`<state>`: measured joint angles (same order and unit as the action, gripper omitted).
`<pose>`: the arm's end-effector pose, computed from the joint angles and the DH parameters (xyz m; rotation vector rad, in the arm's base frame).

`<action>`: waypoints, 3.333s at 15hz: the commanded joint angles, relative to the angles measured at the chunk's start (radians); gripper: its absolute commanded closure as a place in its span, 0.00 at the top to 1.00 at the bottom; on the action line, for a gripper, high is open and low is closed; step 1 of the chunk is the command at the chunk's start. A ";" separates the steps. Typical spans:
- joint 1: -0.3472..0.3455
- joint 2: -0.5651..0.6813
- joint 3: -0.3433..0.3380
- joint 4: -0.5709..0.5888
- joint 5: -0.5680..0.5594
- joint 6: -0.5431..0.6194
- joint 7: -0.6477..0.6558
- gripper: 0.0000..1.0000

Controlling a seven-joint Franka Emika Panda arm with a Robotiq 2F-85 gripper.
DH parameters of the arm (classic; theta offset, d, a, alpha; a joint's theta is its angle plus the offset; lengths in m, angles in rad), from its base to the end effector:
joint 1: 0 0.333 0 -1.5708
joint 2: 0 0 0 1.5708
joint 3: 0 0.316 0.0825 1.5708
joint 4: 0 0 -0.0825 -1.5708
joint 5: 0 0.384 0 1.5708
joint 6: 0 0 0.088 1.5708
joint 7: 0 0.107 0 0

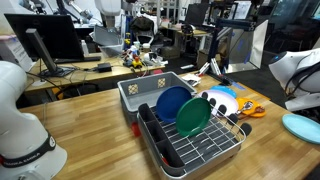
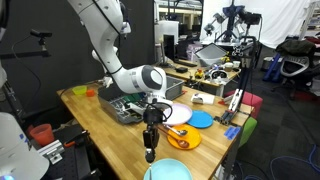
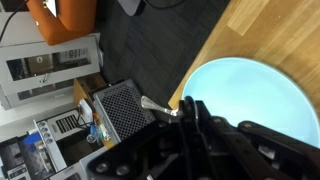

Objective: Remove the spoon from dish rack and put it on the blue plate

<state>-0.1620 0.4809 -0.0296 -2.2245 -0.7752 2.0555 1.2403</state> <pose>0.4596 -0.1286 0.1305 2.1437 -0.9406 -0.3147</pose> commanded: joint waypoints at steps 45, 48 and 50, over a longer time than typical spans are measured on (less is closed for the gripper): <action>0.186 0.163 -0.194 0.178 0.281 -0.115 -0.236 1.00; 0.186 0.163 -0.194 0.177 0.281 -0.110 -0.236 1.00; 0.186 0.163 -0.194 0.177 0.281 -0.109 -0.236 1.00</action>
<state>0.0164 0.6410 -0.2163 -2.0501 -0.4999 1.9462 1.0080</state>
